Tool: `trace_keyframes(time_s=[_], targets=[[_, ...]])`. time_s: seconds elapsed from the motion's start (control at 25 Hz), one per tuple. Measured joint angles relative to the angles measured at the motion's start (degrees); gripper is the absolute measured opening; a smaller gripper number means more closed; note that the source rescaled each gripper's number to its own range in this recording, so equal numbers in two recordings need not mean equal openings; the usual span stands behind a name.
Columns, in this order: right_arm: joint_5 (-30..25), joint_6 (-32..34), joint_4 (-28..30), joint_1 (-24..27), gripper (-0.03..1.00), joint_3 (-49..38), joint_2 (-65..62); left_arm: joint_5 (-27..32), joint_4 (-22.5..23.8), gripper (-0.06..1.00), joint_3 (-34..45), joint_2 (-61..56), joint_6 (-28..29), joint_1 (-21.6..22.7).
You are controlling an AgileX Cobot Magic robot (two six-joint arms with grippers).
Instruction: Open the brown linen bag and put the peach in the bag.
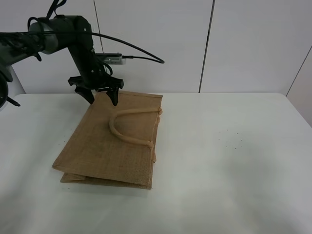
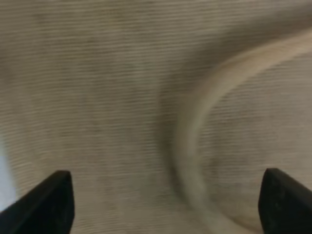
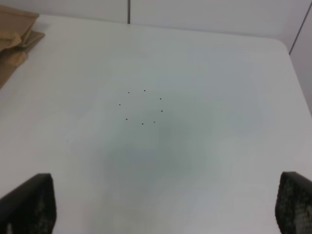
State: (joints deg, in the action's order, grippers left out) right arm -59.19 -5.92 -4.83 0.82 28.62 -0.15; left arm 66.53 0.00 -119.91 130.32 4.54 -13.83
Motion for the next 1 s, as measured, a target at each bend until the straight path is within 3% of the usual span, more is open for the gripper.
trace_keyframes(time_s=[0.48,0.8,1.0], targets=[[0.0,0.0,0.0,0.0,1.00,0.0,0.0,0.2,0.6,1.00,0.0,-0.1,-0.4,12.2],[0.0,0.0,0.0,0.0,1.00,0.0,0.0,0.2,0.8,1.00,2.5,-4.4,-0.4,13.4],[0.0,0.0,0.0,0.0,1.00,0.0,0.0,0.1,0.6,1.00,10.6,-12.3,-0.6,13.4]])
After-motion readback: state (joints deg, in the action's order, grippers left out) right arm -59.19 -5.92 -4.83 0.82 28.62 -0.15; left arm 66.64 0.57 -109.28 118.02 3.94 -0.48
